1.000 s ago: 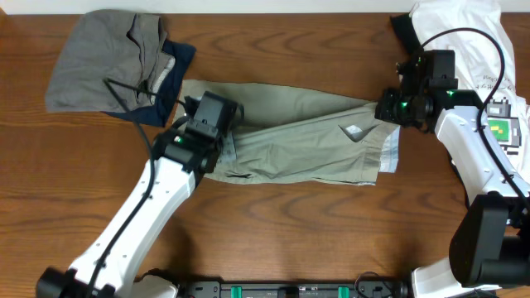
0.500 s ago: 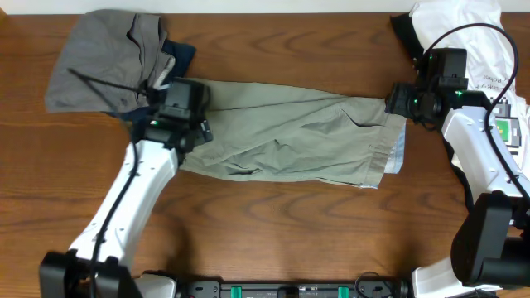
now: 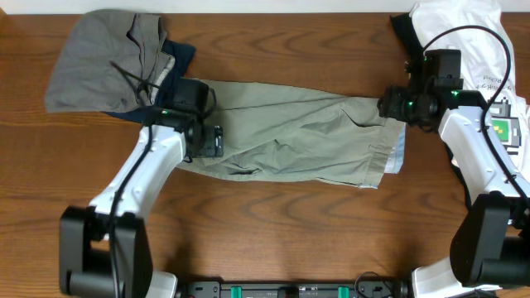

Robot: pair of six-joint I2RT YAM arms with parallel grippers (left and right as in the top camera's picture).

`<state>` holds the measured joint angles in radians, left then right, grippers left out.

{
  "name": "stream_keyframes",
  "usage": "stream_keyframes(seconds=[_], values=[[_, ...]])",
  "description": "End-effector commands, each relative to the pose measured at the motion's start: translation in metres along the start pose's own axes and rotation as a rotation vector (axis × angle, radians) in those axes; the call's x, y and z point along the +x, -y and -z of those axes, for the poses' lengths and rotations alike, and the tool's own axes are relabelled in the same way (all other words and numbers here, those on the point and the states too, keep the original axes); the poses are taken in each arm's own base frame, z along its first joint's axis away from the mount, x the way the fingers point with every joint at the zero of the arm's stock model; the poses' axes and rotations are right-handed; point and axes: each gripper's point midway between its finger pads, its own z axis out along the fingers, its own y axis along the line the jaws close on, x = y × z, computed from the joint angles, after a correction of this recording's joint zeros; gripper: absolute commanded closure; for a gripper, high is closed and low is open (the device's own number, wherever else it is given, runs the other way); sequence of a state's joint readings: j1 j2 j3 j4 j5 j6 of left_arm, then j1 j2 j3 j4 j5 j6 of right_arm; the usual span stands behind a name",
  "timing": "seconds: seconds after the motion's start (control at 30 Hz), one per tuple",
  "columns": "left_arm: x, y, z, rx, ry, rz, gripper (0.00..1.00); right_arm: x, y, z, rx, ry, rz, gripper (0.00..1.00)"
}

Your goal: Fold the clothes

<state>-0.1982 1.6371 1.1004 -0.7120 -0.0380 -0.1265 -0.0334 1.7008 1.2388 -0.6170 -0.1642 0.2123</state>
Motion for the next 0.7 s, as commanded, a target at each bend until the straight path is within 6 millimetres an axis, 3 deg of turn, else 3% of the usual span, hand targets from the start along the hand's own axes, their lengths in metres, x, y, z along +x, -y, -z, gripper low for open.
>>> stream_keyframes(seconds=[0.0, 0.23, 0.47, 0.6, 0.67], values=[[0.01, 0.026, -0.01, 0.147, -0.058, -0.177, 0.15, -0.004, -0.004, 0.001, -0.003, 0.007, 0.028, 0.38], [0.027, 0.033, -0.034, 0.174, -0.148, -0.298, 0.21, -0.004, -0.003, 0.001, 0.005, 0.009, 0.028, 0.38], [0.029, 0.029, -0.048, 0.147, -0.173, -0.294, 0.44, -0.005, -0.001, 0.001, 0.014, 0.014, 0.029, 0.39], [0.027, 0.03, -0.048, 0.145, -0.166, -0.267, 0.68, -0.007, 0.0, 0.001, 0.018, 0.021, 0.029, 0.38], [0.027, 0.03, -0.047, 0.144, -0.166, -0.25, 0.71, -0.007, 0.0, 0.001, 0.018, 0.022, 0.029, 0.38]])
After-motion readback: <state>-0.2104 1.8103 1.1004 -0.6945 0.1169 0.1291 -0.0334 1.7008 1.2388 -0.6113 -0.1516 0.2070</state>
